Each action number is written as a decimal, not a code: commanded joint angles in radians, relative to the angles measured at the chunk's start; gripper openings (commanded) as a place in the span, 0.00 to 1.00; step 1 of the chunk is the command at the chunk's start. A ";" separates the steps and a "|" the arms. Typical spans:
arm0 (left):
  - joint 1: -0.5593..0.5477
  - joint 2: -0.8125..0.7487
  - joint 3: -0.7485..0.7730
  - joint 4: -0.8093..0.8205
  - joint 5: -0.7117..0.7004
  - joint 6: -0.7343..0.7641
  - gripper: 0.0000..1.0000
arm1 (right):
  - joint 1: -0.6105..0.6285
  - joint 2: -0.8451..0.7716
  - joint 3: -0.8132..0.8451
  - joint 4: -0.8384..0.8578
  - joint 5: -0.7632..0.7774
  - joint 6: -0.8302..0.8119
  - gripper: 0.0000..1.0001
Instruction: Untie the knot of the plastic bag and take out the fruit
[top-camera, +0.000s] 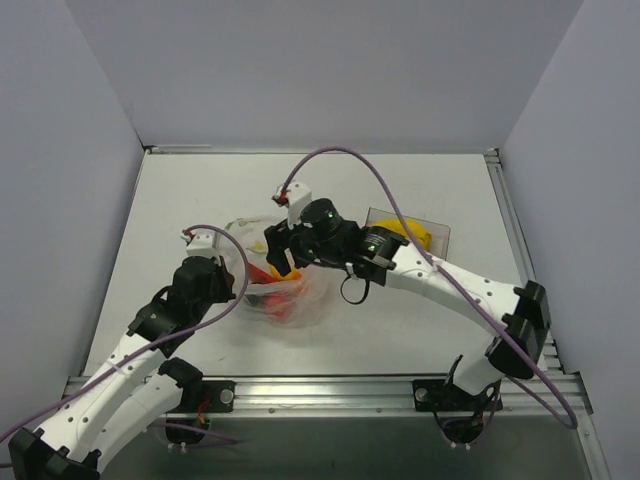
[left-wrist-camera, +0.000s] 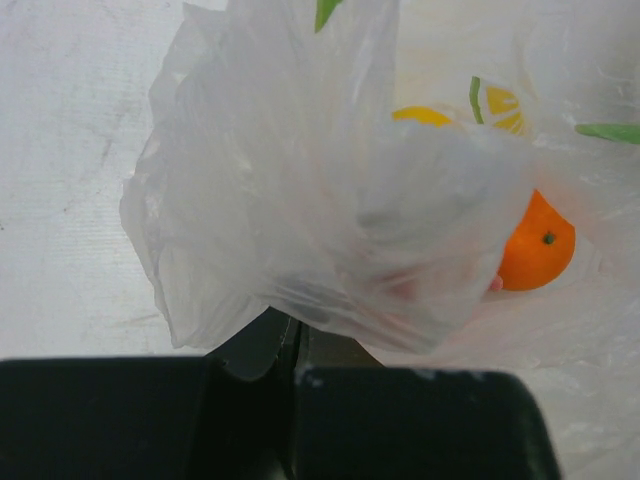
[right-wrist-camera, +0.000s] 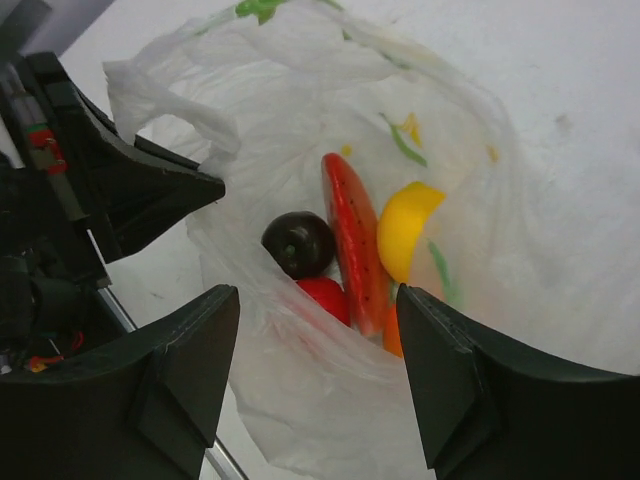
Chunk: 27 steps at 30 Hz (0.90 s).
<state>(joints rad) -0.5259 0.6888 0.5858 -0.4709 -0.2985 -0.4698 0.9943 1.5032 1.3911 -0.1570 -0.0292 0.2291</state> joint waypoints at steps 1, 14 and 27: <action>-0.022 -0.026 0.003 -0.040 -0.008 -0.035 0.00 | 0.033 0.126 0.034 -0.029 -0.064 0.007 0.63; -0.031 0.075 0.020 -0.086 -0.015 -0.091 0.00 | 0.122 0.370 -0.006 -0.065 -0.249 -0.002 0.18; -0.031 0.054 -0.014 -0.101 0.042 -0.142 0.00 | 0.087 0.287 0.057 -0.033 0.090 -0.013 0.38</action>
<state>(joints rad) -0.5537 0.7483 0.5629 -0.5728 -0.2718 -0.6003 1.1023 1.8366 1.3960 -0.1913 -0.0467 0.2298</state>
